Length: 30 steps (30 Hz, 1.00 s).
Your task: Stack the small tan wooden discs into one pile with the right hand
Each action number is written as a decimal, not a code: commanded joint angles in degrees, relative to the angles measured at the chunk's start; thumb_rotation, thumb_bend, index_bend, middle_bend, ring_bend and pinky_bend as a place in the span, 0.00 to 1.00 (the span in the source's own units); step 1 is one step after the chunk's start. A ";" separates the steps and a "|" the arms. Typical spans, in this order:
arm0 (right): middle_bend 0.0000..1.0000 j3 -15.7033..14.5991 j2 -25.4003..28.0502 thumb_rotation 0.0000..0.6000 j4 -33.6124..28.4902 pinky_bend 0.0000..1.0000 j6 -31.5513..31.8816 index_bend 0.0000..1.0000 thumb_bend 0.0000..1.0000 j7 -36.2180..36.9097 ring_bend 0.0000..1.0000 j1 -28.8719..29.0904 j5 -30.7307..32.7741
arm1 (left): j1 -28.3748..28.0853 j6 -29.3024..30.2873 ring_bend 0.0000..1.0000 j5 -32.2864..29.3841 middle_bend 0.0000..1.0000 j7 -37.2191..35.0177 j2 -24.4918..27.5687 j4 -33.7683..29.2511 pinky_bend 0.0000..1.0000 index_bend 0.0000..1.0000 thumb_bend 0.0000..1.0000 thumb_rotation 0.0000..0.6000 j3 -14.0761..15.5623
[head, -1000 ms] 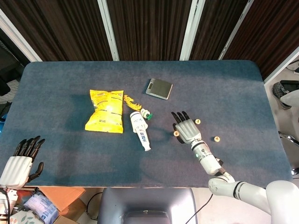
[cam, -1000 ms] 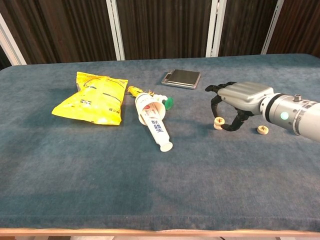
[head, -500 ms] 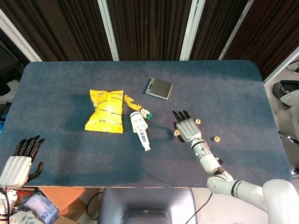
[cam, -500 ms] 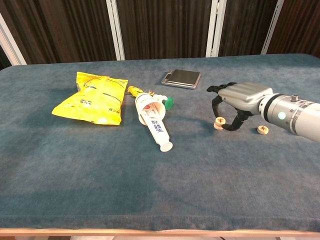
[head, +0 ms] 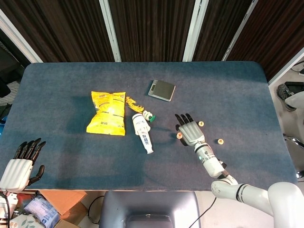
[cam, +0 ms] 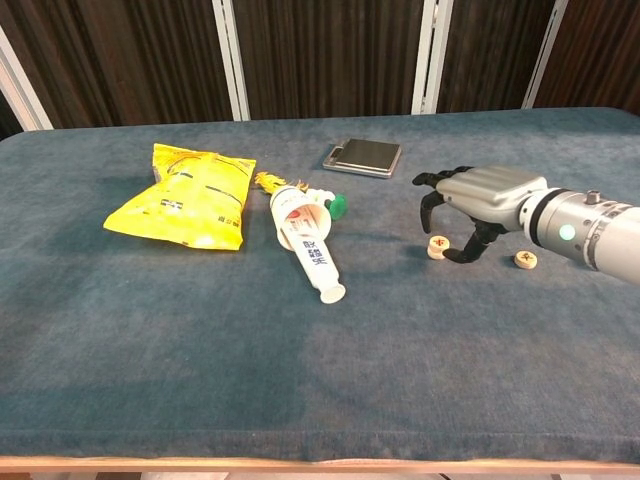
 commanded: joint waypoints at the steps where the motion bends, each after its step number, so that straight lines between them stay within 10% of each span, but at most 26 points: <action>1: 0.00 -0.39 0.73 1.00 -0.88 0.00 0.61 0.49 0.48 -0.29 0.00 -0.40 0.00 | 0.04 0.07 0.00 -0.08 0.00 0.00 0.00 0.00 0.04 0.00 0.51 1.00 -0.05; 30: 0.00 -2.30 2.47 1.00 -3.79 0.00 1.10 0.49 0.48 -2.94 0.00 -0.98 2.61 | 0.14 0.25 0.00 0.15 0.00 -0.16 0.06 -0.05 0.04 0.00 0.51 1.00 0.01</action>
